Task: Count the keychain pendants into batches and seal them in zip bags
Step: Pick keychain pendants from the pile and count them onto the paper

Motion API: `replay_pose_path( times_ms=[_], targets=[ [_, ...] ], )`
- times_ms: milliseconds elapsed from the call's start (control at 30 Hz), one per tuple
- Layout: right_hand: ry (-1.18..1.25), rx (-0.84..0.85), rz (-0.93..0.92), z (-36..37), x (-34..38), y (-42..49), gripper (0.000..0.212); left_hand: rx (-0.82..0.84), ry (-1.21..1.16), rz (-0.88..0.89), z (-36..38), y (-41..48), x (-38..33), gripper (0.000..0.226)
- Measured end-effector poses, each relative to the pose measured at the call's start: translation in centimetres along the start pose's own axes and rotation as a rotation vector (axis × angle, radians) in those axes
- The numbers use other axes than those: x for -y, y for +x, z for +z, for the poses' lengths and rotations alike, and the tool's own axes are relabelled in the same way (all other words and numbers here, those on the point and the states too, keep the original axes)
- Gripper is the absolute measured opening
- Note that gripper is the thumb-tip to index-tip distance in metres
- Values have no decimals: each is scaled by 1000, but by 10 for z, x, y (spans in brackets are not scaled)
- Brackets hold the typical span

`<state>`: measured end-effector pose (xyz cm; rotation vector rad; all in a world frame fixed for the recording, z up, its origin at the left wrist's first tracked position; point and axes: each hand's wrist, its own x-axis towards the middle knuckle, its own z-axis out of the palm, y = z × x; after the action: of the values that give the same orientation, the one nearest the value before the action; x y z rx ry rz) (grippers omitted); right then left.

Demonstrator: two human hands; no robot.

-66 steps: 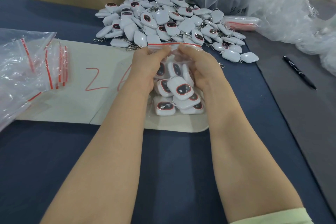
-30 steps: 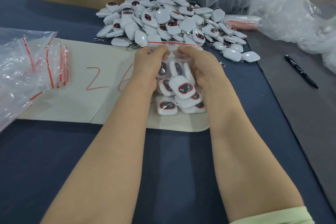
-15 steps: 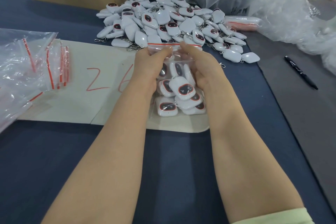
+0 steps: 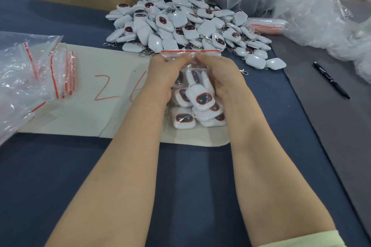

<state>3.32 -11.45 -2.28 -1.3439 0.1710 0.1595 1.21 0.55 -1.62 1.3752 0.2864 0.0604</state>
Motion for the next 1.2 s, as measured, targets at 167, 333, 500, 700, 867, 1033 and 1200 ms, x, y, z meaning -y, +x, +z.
replay_pose_path(
  times_ms=[167,333,500,700,867,1033,1200],
  targets=[
    [27,28,-33,1,0,-2,14,-31,14,45,1,0,2,11],
    [39,65,-16,2,2,-7,8,-2,-24,48,1,-1,1,7],
    [31,-10,-49,5,1,-6,6,-14,-35,65,3,-1,2,7],
    [36,-104,-44,6,-1,-4,8,-82,-5,55,2,2,4,10],
    [-15,-168,-57,5,-4,0,12,-144,-21,45,3,1,5,7],
    [-7,-237,-50,3,-6,8,48,-165,-43,43,4,4,6,25],
    [-20,-260,-27,-2,-4,11,57,-138,-102,-58,2,8,4,26]
  ],
)
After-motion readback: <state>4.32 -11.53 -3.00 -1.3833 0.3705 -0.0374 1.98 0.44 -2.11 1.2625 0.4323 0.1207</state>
